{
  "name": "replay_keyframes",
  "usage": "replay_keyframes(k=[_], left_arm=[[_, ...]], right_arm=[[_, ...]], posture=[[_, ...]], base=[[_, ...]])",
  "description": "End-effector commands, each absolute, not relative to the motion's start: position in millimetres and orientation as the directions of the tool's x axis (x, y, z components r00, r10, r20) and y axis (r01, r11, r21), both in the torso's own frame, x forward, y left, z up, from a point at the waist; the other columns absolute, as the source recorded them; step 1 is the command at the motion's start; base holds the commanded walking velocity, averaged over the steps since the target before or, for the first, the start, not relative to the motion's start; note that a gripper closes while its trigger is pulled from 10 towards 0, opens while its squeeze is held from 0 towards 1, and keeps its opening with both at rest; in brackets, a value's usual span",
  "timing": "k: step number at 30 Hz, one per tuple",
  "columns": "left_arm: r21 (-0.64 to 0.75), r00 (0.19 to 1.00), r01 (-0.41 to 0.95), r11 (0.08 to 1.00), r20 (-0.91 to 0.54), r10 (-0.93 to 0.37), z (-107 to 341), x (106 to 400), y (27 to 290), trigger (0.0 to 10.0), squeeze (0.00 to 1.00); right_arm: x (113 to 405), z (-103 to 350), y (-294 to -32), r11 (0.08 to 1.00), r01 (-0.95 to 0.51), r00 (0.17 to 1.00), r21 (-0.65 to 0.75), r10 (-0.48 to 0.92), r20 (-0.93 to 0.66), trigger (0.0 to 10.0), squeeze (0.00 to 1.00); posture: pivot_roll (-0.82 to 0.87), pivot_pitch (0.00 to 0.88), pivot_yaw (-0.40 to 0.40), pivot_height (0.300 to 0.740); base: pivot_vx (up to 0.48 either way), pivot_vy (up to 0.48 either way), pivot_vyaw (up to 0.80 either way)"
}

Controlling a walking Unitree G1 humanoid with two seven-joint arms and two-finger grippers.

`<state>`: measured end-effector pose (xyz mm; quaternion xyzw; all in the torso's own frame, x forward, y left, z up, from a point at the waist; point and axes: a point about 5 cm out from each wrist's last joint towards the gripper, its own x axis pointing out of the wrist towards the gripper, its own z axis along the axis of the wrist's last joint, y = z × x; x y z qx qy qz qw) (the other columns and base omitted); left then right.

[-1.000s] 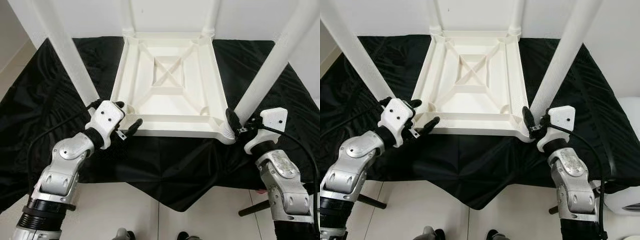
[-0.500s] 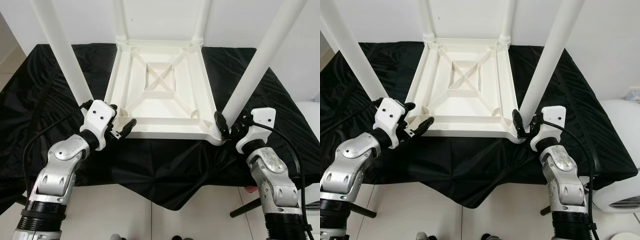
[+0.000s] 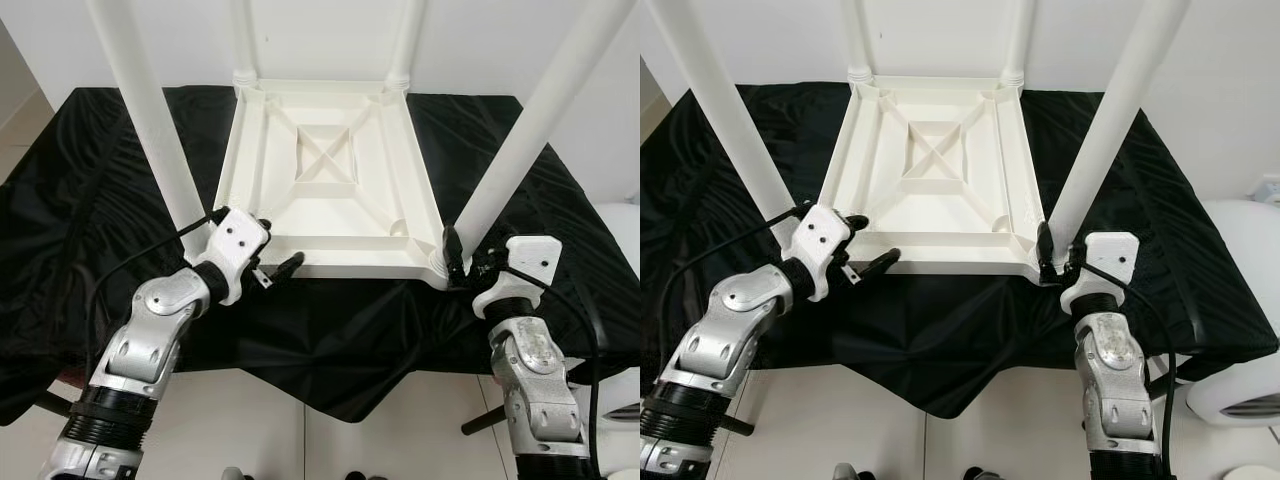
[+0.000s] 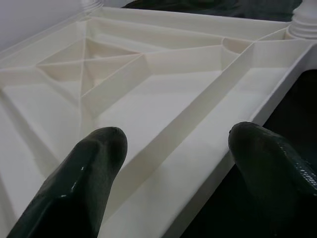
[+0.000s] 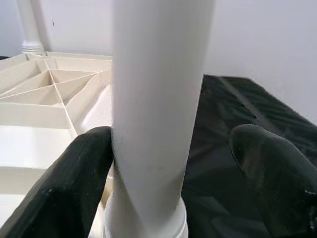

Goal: Building children table

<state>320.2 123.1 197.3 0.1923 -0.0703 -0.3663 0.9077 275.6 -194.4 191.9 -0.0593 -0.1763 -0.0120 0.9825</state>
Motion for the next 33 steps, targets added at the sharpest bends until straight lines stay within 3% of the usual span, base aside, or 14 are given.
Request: replay_keyframes(k=[1, 5, 15, 17, 18, 20, 33], left_arm=[[0.412, 0.695, 0.665, 0.623, -0.036, -0.718, 194.9, 321.6, 117.9, 10.0, 0.0], [0.417, 0.665, 0.69, 0.592, -0.04, -0.746, 194.9, 321.8, 114.4, 10.0, 0.0], [0.485, 0.583, 0.737, 0.471, -0.104, -0.806, 186.6, 328.6, 92.0, 10.0, 0.0], [0.491, 0.559, 0.753, 0.438, -0.125, -0.82, 184.9, 330.2, 88.2, 10.0, 0.0], [0.512, 0.502, 0.78, 0.361, -0.166, -0.849, 183.4, 330.7, 81.7, 10.0, 0.0], [0.508, 0.479, 0.793, 0.335, -0.181, -0.859, 183.0, 331.5, 79.4, 10.0, 0.0], [0.472, 0.418, 0.841, 0.263, -0.259, -0.871, 175.1, 347.8, 73.9, 10.0, 0.0]], right_arm=[[268.5, 187.3, -185.9, 0.994, 0.017, 0.936, -0.104, 0.021, 0.351, 10.0, 0.0], [261.8, 184.6, -174.2, 0.994, -0.073, 0.925, -0.079, 0.097, 0.368, 10.0, 0.0], [245.3, 161.9, -162.5, 0.996, -0.073, 0.937, -0.056, 0.087, 0.338, 10.0, 0.0], [243.1, 160.9, -162.0, 0.995, -0.081, 0.937, -0.053, 0.094, 0.337, 10.0, 0.0], [240.0, 158.8, -164.6, 0.996, -0.072, 0.941, -0.047, 0.083, 0.328, 10.0, 0.0], [238.2, 157.3, -165.7, 0.997, -0.065, 0.943, -0.045, 0.076, 0.324, 10.0, 0.0], [224.4, 140.9, -162.8, 0.998, -0.041, 0.967, -0.053, 0.053, 0.249, 10.0, 0.0]], posture=[[-0.12, 0.144, 0.037, 0.74], [-0.12, 0.145, 0.034, 0.74], [-0.11, 0.151, 0.028, 0.74], [-0.12, 0.153, 0.034, 0.74], [-0.12, 0.152, 0.039, 0.74], [-0.13, 0.152, 0.045, 0.74], [-0.15, 0.144, 0.081, 0.74]], base=[[0.0, 0.0, 0.0], [0.0, 0.0, 0.0], [0.0, 0.0, 0.0], [0.0, 0.0, 0.0], [0.0, 0.0, 0.0], [0.0, 0.0, 0.0], [0.0, 0.0, 0.0]])
